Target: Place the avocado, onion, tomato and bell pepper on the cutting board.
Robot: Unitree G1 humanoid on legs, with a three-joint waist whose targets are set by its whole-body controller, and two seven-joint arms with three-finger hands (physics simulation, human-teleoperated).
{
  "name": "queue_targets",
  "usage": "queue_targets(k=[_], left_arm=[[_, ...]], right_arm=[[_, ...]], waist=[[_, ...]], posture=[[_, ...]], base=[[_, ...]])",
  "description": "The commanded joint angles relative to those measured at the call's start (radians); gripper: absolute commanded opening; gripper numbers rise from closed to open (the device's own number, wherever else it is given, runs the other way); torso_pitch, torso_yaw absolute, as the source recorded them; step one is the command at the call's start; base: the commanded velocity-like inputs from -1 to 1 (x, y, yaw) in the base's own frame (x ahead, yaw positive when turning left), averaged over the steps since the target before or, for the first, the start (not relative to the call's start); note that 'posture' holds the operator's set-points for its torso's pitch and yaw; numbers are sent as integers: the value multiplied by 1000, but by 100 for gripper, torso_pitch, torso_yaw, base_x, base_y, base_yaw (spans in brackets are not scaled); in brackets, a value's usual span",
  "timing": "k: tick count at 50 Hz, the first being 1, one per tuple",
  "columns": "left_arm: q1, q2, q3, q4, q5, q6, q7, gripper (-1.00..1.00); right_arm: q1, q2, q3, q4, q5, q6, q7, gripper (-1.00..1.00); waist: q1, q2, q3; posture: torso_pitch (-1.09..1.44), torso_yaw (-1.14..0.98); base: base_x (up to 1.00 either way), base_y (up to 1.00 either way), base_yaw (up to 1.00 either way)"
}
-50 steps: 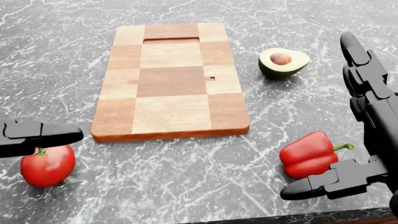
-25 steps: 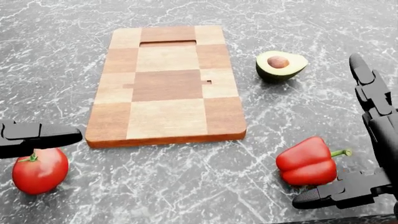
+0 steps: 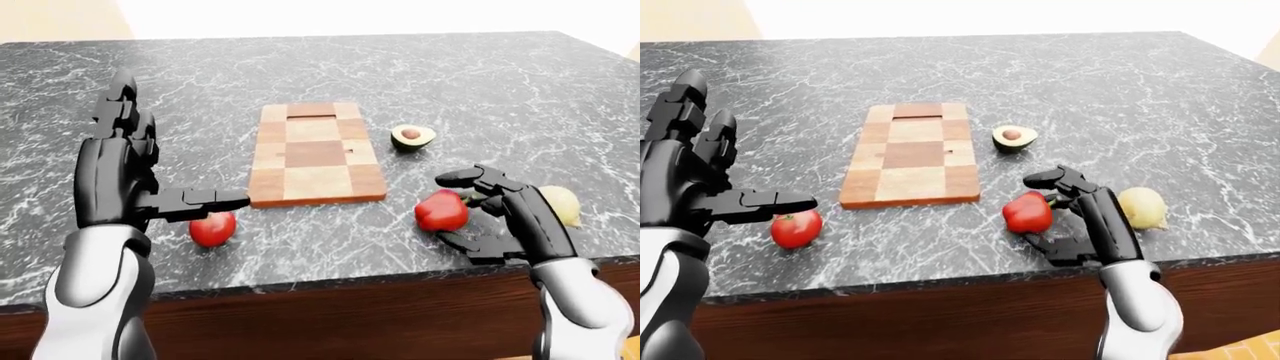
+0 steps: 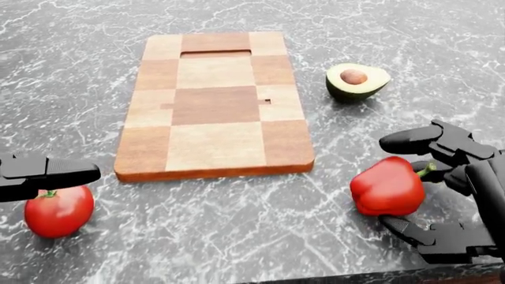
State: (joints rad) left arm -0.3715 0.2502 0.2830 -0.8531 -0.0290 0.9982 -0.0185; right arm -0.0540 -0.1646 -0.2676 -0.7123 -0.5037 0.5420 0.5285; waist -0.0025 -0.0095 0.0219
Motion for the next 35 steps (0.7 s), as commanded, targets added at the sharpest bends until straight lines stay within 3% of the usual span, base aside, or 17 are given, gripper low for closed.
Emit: queue_targets(k=[1, 6, 21, 28, 35], left_arm=[[-18, 8, -5, -17, 7, -37, 3, 100], [-23, 9, 0, -11, 8, -38, 1, 100], [-24, 13, 8, -30, 5, -22, 3, 100], [-14, 9, 12, -34, 4, -29, 4, 100], [-14, 9, 12, -41, 1, -22, 7, 100]], right_arm=[[-15, -7, 7, -23, -2, -21, 2, -11], [-55, -19, 12, -19, -3, -4, 6, -33], [-212, -77, 59, -70, -49, 124, 83, -71], [-421, -135, 118, -11, -102, 204, 152, -87], [-737, -159, 161, 217, -109, 209, 170, -100]], waist=[[0, 1, -15], [0, 0, -18], [1, 5, -19], [-2, 8, -16], [-7, 16, -13]], posture=[[0, 0], [0, 0], [0, 0], [0, 0], [0, 0]], base=[[0, 0, 0], [0, 0, 0], [0, 0, 0], [0, 0, 0], [0, 0, 0]])
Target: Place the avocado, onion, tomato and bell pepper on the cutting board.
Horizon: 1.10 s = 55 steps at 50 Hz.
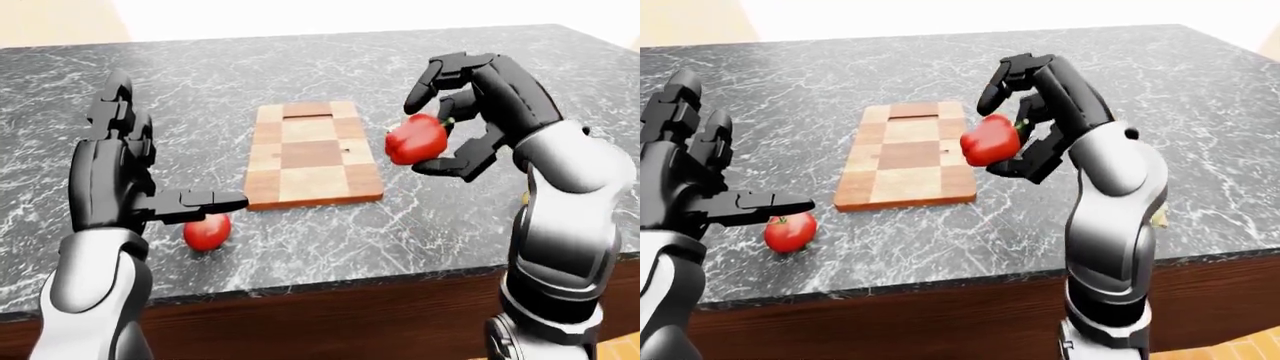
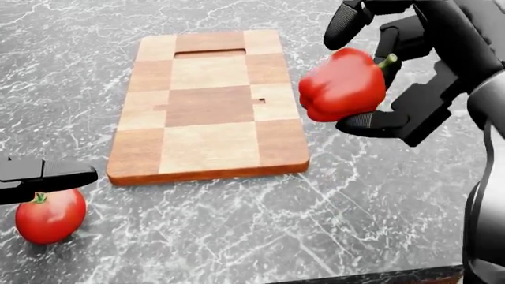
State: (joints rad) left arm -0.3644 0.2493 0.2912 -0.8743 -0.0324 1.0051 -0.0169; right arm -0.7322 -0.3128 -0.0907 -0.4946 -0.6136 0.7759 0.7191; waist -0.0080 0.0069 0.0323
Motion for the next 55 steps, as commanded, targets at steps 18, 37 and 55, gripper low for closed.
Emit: queue_targets(k=[18, 37, 55], left_arm=[[-49, 22, 5, -40, 3, 17, 7, 100], [-23, 19, 19, -39, -7, -6, 5, 100], [-20, 21, 27, -43, -1, -2, -7, 100]], right_arm=[[-602, 4, 43, 738, 84, -313, -125, -100], [-896, 193, 66, 1720, 113, -818, -560, -100], [-808, 280, 88, 1775, 37, -767, -840, -100]], waist=[[-2, 13, -9], [-6, 33, -15], [1, 30, -19]], posture=[[0, 0], [0, 0], [0, 0]], base=[[0, 0, 0], [0, 0, 0], [0, 0, 0]])
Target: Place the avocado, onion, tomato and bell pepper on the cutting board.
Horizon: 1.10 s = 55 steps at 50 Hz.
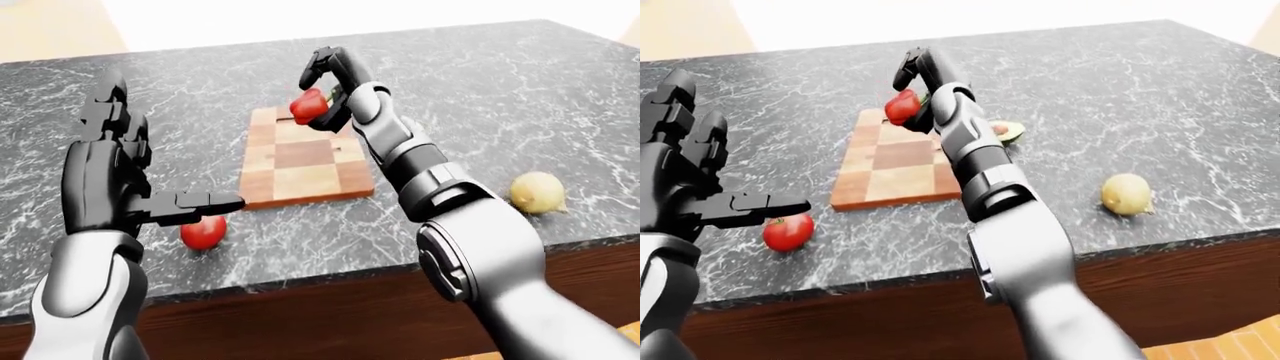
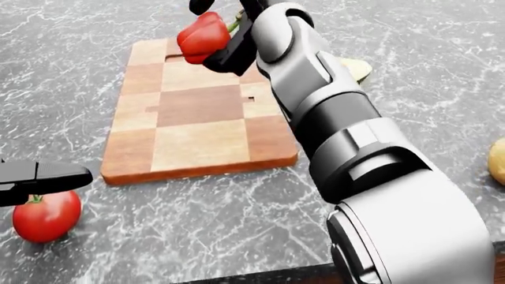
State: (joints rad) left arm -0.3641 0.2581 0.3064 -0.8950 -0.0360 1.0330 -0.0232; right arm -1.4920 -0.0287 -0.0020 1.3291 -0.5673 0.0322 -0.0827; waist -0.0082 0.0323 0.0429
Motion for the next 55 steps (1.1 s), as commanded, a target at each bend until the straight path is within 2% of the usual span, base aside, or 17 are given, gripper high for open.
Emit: queue_targets(k=[1, 14, 27, 48, 55], left_arm=[[-20, 12, 15, -24, 0, -29, -1, 100], [-48, 22, -4, -37, 9, 16, 10, 100], [-69, 28, 4, -30, 6, 35, 6, 100], [-13, 21, 31, -89, -1, 39, -10, 100], [-8, 17, 24, -75, 6, 21, -11, 100]], right_arm=[[-46, -1, 1, -48, -15, -24, -37, -100], [-54, 59, 3, -49, -31, -23, -37, -100], [-38, 98, 9, -40, -34, -34, -39, -100], [13, 136, 32, -49, -74, -54, -38, -29], [16, 137, 34, -50, -84, -58, -28, -4]], waist=[[1, 5, -30], [2, 8, -33], [3, 9, -37], [3, 11, -38], [2, 11, -37]], posture=[[0, 0], [0, 0], [0, 0], [0, 0], [0, 0]], base=[[0, 0, 0], [0, 0, 0], [0, 0, 0], [0, 0, 0], [0, 0, 0]])
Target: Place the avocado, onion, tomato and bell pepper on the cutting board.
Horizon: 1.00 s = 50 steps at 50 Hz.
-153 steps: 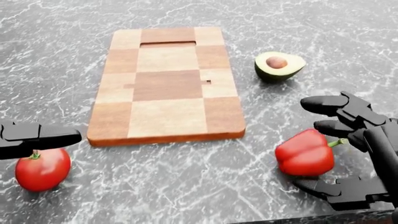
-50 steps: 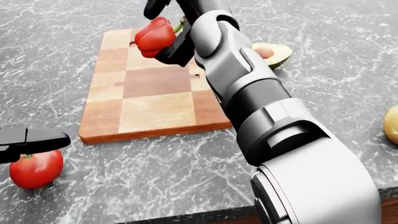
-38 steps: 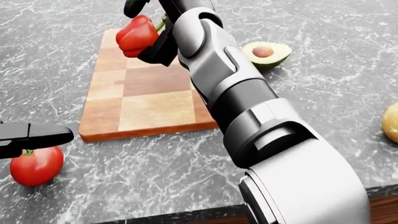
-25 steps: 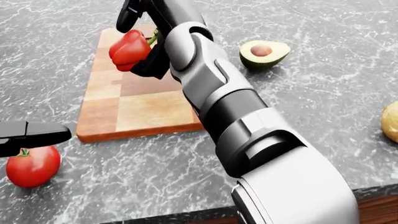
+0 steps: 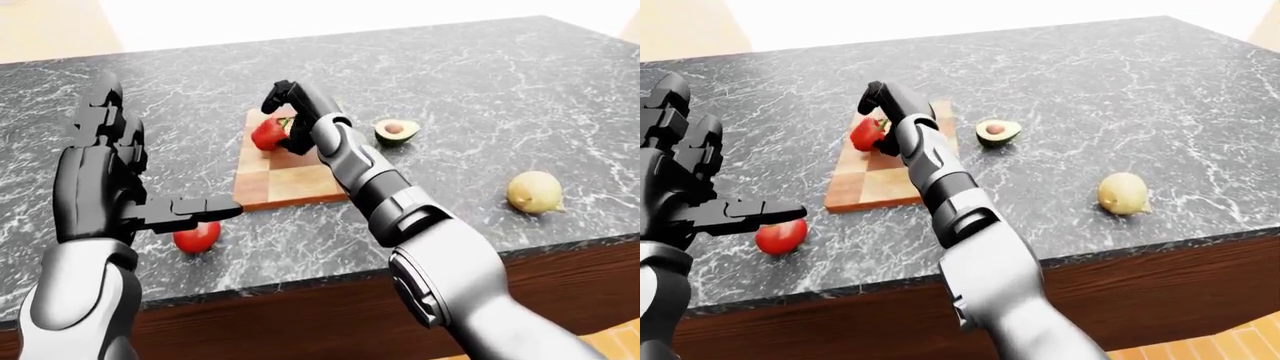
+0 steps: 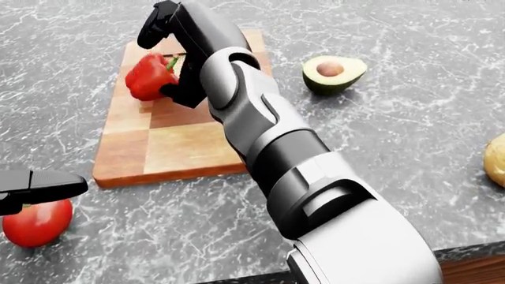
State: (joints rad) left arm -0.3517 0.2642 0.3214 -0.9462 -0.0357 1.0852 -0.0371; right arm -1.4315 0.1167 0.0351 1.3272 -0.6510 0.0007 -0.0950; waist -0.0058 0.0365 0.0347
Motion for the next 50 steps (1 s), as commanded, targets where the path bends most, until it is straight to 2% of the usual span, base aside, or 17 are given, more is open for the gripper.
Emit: queue_targets(k=[1, 3, 11, 12, 14, 18, 22, 34, 38, 41, 46, 50], left_arm=[[-21, 11, 8, -24, 7, -31, 3, 100], [-21, 12, 7, -24, 9, -30, 3, 100], [-19, 12, 5, -10, 17, -43, -1, 100], [-20, 12, 9, -9, 16, -44, -3, 100], [-23, 13, 8, -3, 17, -46, -3, 100], [-29, 15, 5, 0, 19, -42, -2, 100], [-38, 16, 2, 4, 20, -36, -1, 100], [-50, 19, -4, -3, 25, -19, -3, 100], [-26, 9, -11, 9, 30, -54, -4, 100], [-6, 1, -6, 10, 31, -79, -9, 100], [13, -11, -18, 27, 40, -113, -6, 100], [5, -14, -26, 24, 48, -103, -2, 100]], right_arm=[[-44, -9, -3, -48, -1, -27, -15, -4], [-41, -11, -1, -47, -7, -26, -16, 3], [-40, -14, -2, -47, -18, -23, -16, 7], [-39, -14, -2, -47, -19, -22, -16, 22], [-37, -14, -4, -46, -19, -21, -18, 30], [-36, -22, -6, -44, -19, -19, -17, 62], [-43, -33, -11, -46, -15, -18, -11, 80], [-104, -140, -30, -61, 3, 2, 21, 90], [-120, -195, -39, -53, 0, 5, 31, 92], [-137, -261, -37, -41, -23, 6, 60, 91], [-135, -337, -34, -32, -78, 11, 92, 100], [-133, -374, -47, -31, -102, 22, 106, 100]], waist=[[0, 7, -29], [0, 7, -28], [-1, 7, -28], [-1, 8, -28], [-1, 8, -28], [-2, 8, -28], [-1, 7, -28], [0, 1, -27], [1, -2, -27], [3, -5, -28], [4, -11, -27], [5, -15, -29]], posture=[[0, 0], [0, 0], [0, 0], [0, 0], [0, 0], [0, 0], [0, 0], [0, 0], [0, 0], [0, 0], [0, 0], [0, 0]], base=[[0, 0, 0], [0, 0, 0], [0, 0, 0], [0, 0, 0], [0, 0, 0], [0, 0, 0], [0, 0, 0], [0, 0, 0], [0, 0, 0], [0, 0, 0], [0, 0, 0], [0, 0, 0]])
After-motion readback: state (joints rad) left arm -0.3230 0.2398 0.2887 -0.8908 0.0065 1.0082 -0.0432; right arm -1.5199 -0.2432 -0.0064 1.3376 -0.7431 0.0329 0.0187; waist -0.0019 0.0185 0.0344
